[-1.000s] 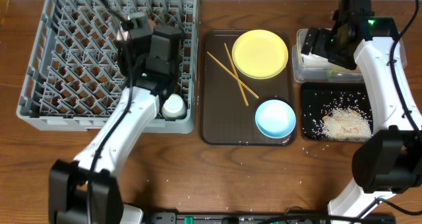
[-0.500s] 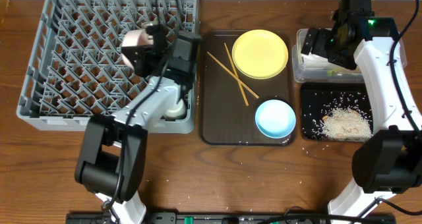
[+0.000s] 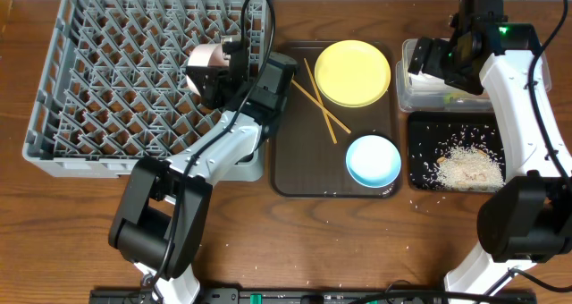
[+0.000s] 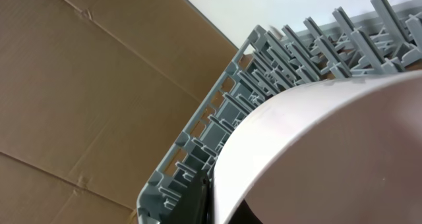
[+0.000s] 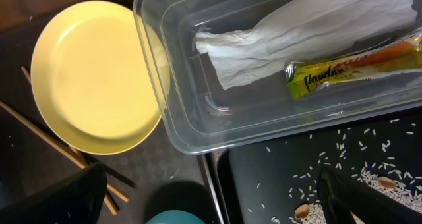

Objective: Sort waste into correct bins and load items into the dishwasher
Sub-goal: 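Carry the pink bowl left and set it into the dish rack, then open the left gripper and withdraw it from the pink bowl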

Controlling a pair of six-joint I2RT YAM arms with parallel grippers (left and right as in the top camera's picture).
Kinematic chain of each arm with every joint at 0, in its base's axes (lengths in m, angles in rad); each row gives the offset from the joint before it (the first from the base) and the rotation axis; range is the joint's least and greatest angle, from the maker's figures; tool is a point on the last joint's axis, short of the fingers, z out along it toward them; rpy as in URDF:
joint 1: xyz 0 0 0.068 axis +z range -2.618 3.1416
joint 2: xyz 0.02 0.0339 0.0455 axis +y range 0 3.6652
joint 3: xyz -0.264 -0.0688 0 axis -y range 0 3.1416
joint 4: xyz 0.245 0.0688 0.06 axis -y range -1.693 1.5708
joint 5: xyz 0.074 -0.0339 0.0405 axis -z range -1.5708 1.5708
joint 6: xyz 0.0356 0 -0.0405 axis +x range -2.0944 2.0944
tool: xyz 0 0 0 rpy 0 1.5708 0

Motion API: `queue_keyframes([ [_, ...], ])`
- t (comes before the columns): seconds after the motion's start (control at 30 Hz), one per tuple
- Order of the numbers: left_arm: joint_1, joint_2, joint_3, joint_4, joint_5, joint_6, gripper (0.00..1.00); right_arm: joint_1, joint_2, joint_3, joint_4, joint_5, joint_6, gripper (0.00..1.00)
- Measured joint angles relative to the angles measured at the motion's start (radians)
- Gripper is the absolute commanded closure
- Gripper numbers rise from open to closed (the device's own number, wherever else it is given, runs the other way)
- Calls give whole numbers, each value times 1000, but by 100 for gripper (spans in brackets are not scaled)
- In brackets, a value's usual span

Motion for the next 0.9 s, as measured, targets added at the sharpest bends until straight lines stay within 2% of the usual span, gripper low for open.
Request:
queue_keyframes([
  [0.9,0,0,-5,-162,133,-147,92,0,0,0,0,0,0,1],
])
